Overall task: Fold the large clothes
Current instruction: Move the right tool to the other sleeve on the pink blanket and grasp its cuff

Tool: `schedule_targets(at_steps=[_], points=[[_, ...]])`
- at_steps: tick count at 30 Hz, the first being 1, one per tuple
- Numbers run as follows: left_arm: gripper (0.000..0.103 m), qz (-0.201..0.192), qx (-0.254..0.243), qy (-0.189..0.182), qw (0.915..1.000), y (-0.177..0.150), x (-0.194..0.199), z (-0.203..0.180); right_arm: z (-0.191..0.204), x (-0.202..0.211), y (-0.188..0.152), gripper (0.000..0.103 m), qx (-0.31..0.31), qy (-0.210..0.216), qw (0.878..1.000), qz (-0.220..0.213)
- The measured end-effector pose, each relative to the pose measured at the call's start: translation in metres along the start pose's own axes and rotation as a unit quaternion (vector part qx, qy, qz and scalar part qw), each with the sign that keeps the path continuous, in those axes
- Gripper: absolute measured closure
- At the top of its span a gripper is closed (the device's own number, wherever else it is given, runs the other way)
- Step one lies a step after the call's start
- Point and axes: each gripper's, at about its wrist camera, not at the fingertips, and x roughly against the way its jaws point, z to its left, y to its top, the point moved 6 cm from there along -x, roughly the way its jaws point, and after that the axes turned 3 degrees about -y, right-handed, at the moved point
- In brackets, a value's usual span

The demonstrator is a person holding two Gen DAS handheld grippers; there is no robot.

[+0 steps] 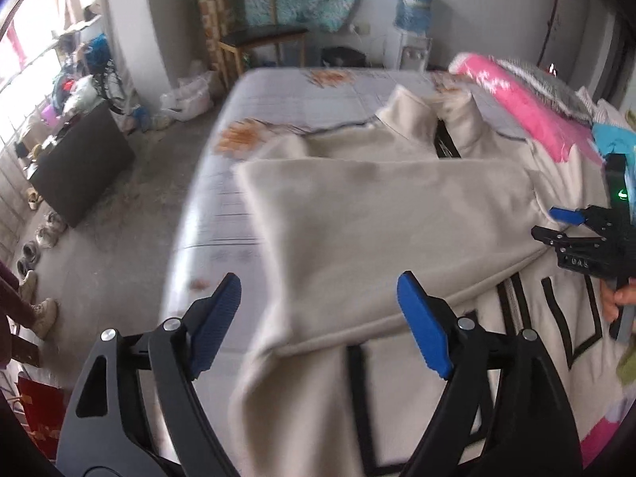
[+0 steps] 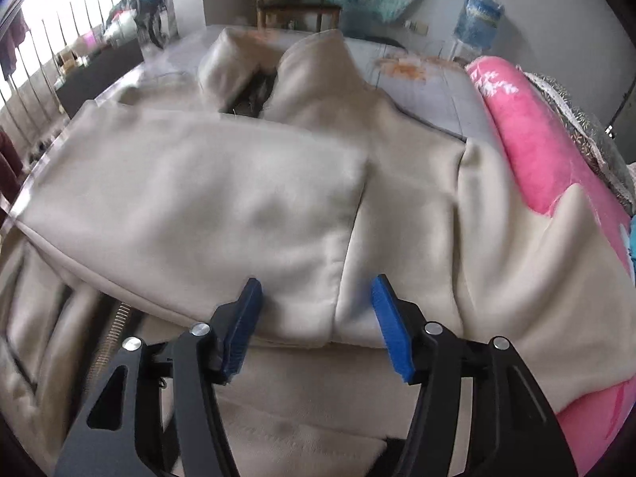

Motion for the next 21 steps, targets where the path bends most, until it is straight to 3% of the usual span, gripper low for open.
schedule_targets(at_steps=[3, 7, 11, 15, 21], points=[[0.026, 0.011, -0.018, -0.006, 0.9998, 0.009, -0.026, -0.03, -0.005, 0.019, -0.002, 0.04, -0.006, 0.009, 1.0, -0.004], [0.019, 0.017, -0.065, -0.006, 0.9977, 0.015, -0.053, -0.069, -0.014, 0.035, -0.014, 0.023, -0.033, 0.022, 0.999, -0.002], [0.018, 0.034, -0.093, 0.008, 0.995, 0.011, -0.082, -0.091, -0.02, 0.03, -0.036, 0.016, -0.049, 0.02, 0.998, 0.023], [0.007, 0.012, -0.086, 0.022, 0.996, 0.006, -0.086, -0.088, -0.018, 0.017, -0.053, 0.008, -0.036, 0.014, 0.999, 0.035], [0.007, 0.032, -0.048, -0.02, 0.9981, 0.005, -0.092, -0.079, -0.019, 0.015, -0.055, 0.006, -0.057, 0.017, 0.998, 0.026]])
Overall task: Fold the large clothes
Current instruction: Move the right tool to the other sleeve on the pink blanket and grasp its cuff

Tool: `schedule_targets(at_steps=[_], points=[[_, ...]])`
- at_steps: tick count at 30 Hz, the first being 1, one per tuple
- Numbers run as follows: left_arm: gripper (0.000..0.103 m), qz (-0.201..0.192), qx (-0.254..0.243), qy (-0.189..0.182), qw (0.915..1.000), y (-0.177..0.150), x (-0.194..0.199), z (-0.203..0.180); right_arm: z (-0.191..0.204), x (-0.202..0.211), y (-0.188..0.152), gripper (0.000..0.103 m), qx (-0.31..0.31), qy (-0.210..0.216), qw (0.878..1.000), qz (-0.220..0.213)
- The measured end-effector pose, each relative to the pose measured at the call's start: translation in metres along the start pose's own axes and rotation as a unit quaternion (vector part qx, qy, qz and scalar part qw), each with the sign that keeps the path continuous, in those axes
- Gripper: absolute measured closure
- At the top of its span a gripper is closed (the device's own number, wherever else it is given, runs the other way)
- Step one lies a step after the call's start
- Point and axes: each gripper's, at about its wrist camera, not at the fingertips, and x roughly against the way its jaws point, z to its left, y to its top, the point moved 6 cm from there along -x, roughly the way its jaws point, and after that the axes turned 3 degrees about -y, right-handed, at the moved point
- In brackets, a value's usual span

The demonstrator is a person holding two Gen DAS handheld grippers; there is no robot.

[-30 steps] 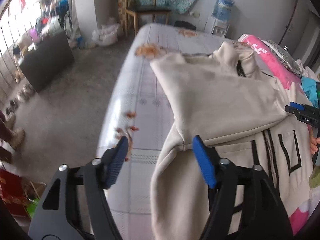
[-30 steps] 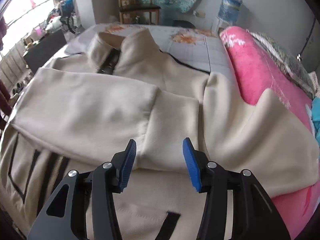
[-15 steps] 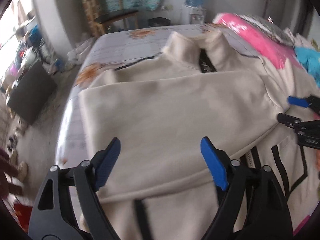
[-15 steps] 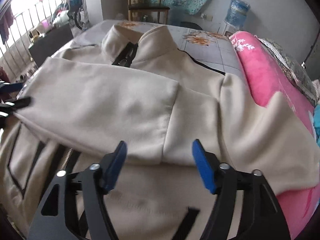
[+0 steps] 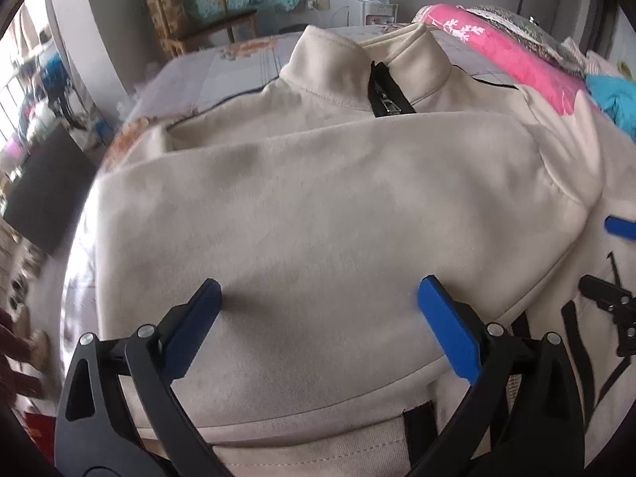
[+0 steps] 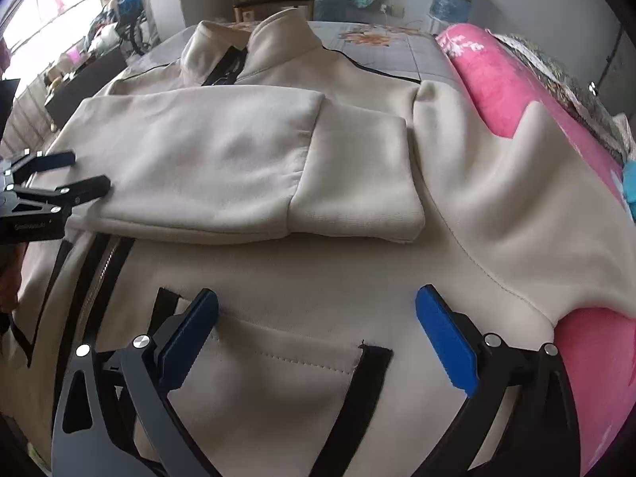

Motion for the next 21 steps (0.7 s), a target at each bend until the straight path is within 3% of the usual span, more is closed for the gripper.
schedule_targets(at_steps=[7, 12, 15, 17, 19, 21], points=[[0.006, 0.0, 0.005, 0.006, 1.0, 0.0, -0.001, 0.001, -0.023, 0.021, 0.004, 0.006, -0.012, 0.018, 1.0, 0.002], [0.006, -0.01, 0.001, 0.003, 1.0, 0.0, 0.0, 0.0, -0.12, 0.069, 0.009, 0.006, -0.11, -0.007, 0.993, -0.047], [0.006, -0.008, -0.005, -0.002, 1.0, 0.001, -0.001, 0.0, -0.213, 0.088, -0.002, 0.006, -0.211, -0.023, 0.975, -0.064], [0.006, -0.006, -0.008, -0.004, 0.9999, 0.001, -0.002, 0.0, -0.273, 0.093, -0.017, 0.006, -0.289, -0.036, 0.954, -0.066], [0.006, -0.005, -0.008, -0.005, 0.9999, 0.001, -0.002, 0.0, -0.323, 0.094, -0.036, 0.012, -0.361, -0.044, 0.929, -0.064], [0.006, -0.006, -0.007, -0.004, 0.9999, 0.002, -0.001, 0.0, -0.374, 0.09, -0.062, 0.018, -0.445, -0.048, 0.893, -0.057]])
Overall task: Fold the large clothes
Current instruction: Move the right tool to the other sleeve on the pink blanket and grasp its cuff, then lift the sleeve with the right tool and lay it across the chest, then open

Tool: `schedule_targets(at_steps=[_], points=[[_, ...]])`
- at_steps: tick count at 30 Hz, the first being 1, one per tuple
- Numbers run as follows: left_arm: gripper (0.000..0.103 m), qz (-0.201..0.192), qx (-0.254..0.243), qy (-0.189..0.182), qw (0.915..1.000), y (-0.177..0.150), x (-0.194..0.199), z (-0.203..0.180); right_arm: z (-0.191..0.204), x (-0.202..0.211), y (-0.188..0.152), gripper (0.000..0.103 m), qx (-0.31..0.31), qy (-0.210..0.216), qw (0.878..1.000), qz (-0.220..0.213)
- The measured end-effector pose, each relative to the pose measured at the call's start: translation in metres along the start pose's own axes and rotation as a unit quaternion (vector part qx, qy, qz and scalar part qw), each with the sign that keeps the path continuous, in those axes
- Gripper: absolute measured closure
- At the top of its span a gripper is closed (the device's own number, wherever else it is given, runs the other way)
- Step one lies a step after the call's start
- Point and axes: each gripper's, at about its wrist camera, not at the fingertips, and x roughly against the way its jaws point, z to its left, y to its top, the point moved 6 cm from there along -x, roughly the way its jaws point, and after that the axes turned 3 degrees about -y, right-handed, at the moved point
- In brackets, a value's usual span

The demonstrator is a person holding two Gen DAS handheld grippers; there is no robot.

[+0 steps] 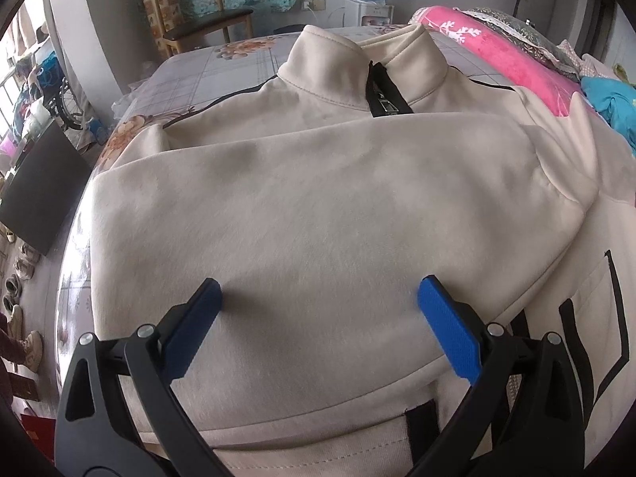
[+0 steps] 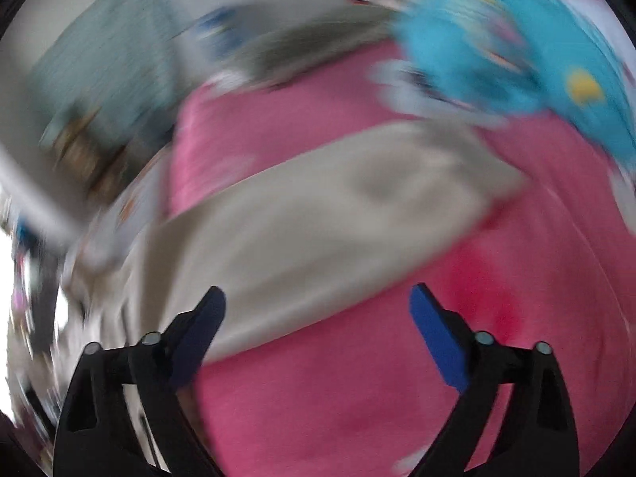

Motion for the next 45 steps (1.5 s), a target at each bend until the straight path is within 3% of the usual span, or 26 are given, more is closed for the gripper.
schedule_targets(at_steps=[4, 9, 14, 20, 24, 30, 34, 37, 42, 44, 45], points=[[0.006, 0.0, 0.001, 0.0, 1.0, 0.0, 0.0, 0.0, -0.05, -0.013, 0.019, 0.03, -0.102, 0.011, 0.995, 0.006], [0.006, 0.006, 0.001, -0.001, 1.0, 0.001, -0.001, 0.0, -0.074, -0.029, 0.033, 0.037, -0.161, 0.044, 0.986, -0.007], [0.007, 0.014, 0.0, -0.001, 0.9999, 0.002, -0.001, 0.0, -0.091, -0.044, 0.044, 0.064, -0.204, 0.057, 0.977, -0.028], [0.006, 0.013, 0.001, -0.001, 0.9999, 0.003, -0.001, 0.0, -0.099, -0.043, 0.046, 0.095, -0.195, 0.053, 0.978, -0.052], [0.007, 0.012, 0.0, -0.001, 0.9999, 0.003, -0.001, 0.0, -0.084, -0.019, 0.056, 0.097, -0.151, 0.049, 0.983, -0.088], [0.006, 0.002, -0.001, 0.0, 1.0, 0.001, 0.0, 0.0, -0.025, 0.047, 0.067, 0.098, -0.051, 0.065, 0.985, -0.151], [0.007, 0.005, -0.003, 0.011, 0.9999, 0.002, 0.001, -0.002, 0.044, 0.096, 0.068, 0.098, 0.028, 0.094, 0.977, -0.188], [0.008, 0.003, 0.0, 0.033, 0.9994, 0.008, 0.004, 0.001, 0.115, 0.138, 0.054, 0.098, 0.094, 0.137, 0.963, -0.214], [0.008, -0.017, 0.014, 0.019, 0.9996, 0.009, 0.038, 0.014, 0.227, 0.184, 0.009, 0.098, 0.192, 0.21, 0.932, -0.225], [0.013, -0.015, 0.004, 0.022, 0.9996, 0.0, 0.051, 0.02, 0.268, 0.191, -0.015, 0.098, 0.223, 0.239, 0.919, -0.219], [0.021, -0.009, 0.003, 0.016, 0.9998, -0.006, 0.054, 0.024, 0.289, 0.191, -0.03, 0.098, 0.24, 0.251, 0.913, -0.214]])
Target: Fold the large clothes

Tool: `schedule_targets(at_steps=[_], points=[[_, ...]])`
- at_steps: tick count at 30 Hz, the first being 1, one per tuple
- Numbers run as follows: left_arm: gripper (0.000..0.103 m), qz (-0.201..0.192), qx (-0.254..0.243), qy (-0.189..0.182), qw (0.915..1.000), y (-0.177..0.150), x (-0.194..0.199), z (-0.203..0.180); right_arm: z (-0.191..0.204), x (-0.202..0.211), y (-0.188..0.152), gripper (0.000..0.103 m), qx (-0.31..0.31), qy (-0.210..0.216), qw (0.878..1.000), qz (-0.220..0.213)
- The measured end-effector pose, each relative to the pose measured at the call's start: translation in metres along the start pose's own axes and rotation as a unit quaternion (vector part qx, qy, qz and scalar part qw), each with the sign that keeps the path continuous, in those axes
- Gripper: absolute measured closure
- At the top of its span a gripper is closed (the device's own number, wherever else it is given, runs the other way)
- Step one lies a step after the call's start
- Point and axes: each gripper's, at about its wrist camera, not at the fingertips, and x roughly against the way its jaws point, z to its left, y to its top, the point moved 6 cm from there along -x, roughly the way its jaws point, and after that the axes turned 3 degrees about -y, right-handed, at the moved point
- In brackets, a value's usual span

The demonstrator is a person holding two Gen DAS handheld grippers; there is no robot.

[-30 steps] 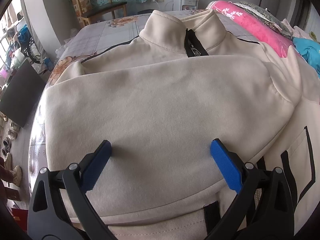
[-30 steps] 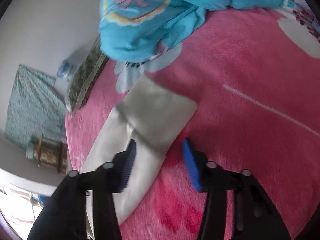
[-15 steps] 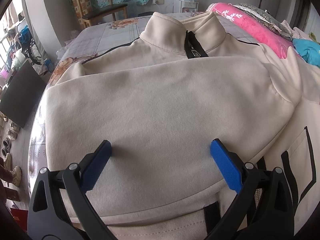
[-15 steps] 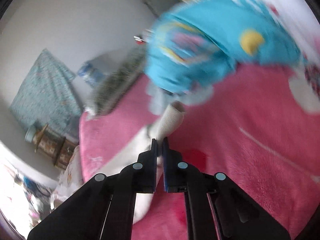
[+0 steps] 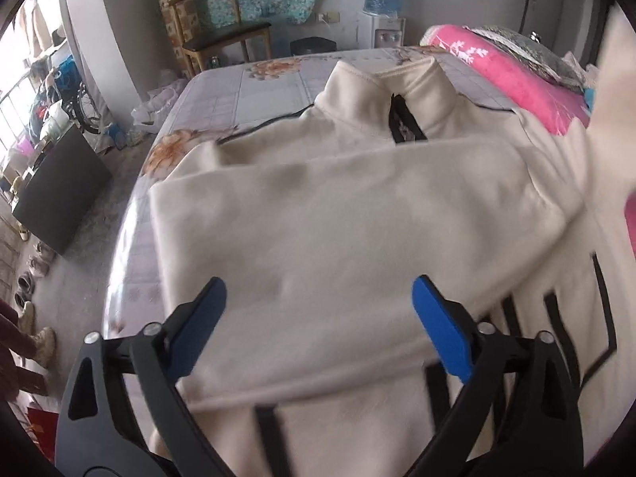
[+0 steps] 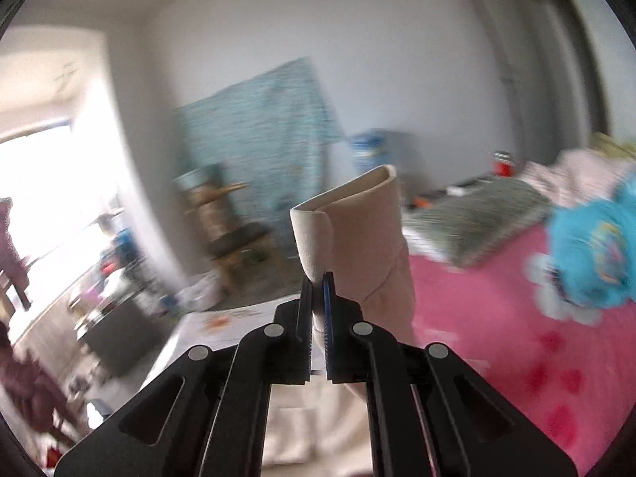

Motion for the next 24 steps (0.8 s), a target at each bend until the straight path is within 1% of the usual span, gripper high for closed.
schedule_targets(at_steps=[1, 3, 4, 5, 6, 7, 9, 10, 13, 14, 15, 16, 18, 19, 20, 21, 22, 23, 24], points=[[0.035, 0.007, 0.002, -0.007, 0.9999, -0.006, 0.002, 0.003, 0.03, -0.011, -0.008, 0.098, 0.017, 0.022, 1.0, 0.008], [0.05, 0.028, 0.011, -0.034, 0.999, -0.02, 0.002, 0.01, 0.073, -0.029, -0.025, 0.098, 0.04, 0.052, 0.998, 0.026], [0.054, 0.031, 0.017, -0.049, 0.9982, -0.026, 0.003, 0.014, 0.101, -0.045, -0.041, 0.098, 0.053, 0.072, 0.995, 0.043], [0.055, 0.031, 0.022, -0.057, 0.9977, -0.03, 0.005, 0.018, 0.12, -0.055, -0.054, 0.098, 0.062, 0.086, 0.993, 0.058], [0.059, 0.029, 0.025, -0.063, 0.9973, -0.034, 0.005, 0.021, 0.141, -0.068, -0.071, 0.098, 0.074, 0.099, 0.989, 0.075], [0.062, 0.025, 0.031, -0.076, 0.9963, -0.038, 0.007, 0.025, 0.162, -0.081, -0.09, 0.098, 0.087, 0.111, 0.986, 0.093], [0.065, 0.026, 0.042, -0.101, 0.9936, -0.044, 0.009, 0.028, 0.19, -0.101, -0.124, 0.098, 0.101, 0.132, 0.978, 0.127], [0.066, 0.026, 0.049, -0.117, 0.9916, -0.046, 0.011, 0.03, 0.208, -0.113, -0.148, 0.098, 0.116, 0.139, 0.972, 0.15], [0.066, 0.015, 0.06, -0.153, 0.9864, -0.048, 0.02, 0.033, 0.234, -0.134, -0.2, 0.097, 0.153, 0.14, 0.959, 0.195], [0.066, 0.012, 0.061, -0.16, 0.9852, -0.049, 0.022, 0.033, 0.242, -0.143, -0.221, 0.097, 0.168, 0.138, 0.951, 0.222], [0.066, 0.008, 0.063, -0.172, 0.983, -0.05, 0.026, 0.034, 0.248, -0.153, -0.243, 0.097, 0.174, 0.145, 0.939, 0.259], [0.066, 0.004, 0.066, -0.186, 0.9803, -0.051, 0.03, 0.034, 0.247, -0.158, -0.257, 0.095, 0.173, 0.146, 0.933, 0.281], [0.066, 0.0, 0.07, -0.201, 0.9772, -0.05, 0.032, 0.035, 0.241, -0.168, -0.288, 0.077, 0.165, 0.142, 0.912, 0.347], [0.066, 0.0, 0.074, -0.206, 0.9757, -0.05, 0.032, 0.036, 0.234, -0.168, -0.292, 0.063, 0.156, 0.142, 0.908, 0.361], [0.066, -0.001, 0.079, -0.211, 0.9743, -0.049, 0.032, 0.038, 0.227, -0.165, -0.292, 0.056, 0.144, 0.148, 0.907, 0.368], [0.066, -0.001, 0.085, -0.213, 0.9734, -0.046, 0.031, 0.04, 0.22, -0.16, -0.288, 0.054, 0.136, 0.156, 0.906, 0.368], [0.066, -0.002, 0.091, -0.215, 0.9723, -0.044, 0.03, 0.043, 0.206, -0.152, -0.277, 0.051, 0.129, 0.156, 0.911, 0.36], [0.065, -0.003, 0.105, -0.219, 0.9701, -0.039, 0.028, 0.047, 0.195, -0.148, -0.269, 0.046, 0.124, 0.151, 0.915, 0.352], [0.064, -0.003, 0.115, -0.221, 0.9684, -0.036, 0.026, 0.05, 0.182, -0.143, -0.255, 0.044, 0.115, 0.147, 0.921, 0.342]])
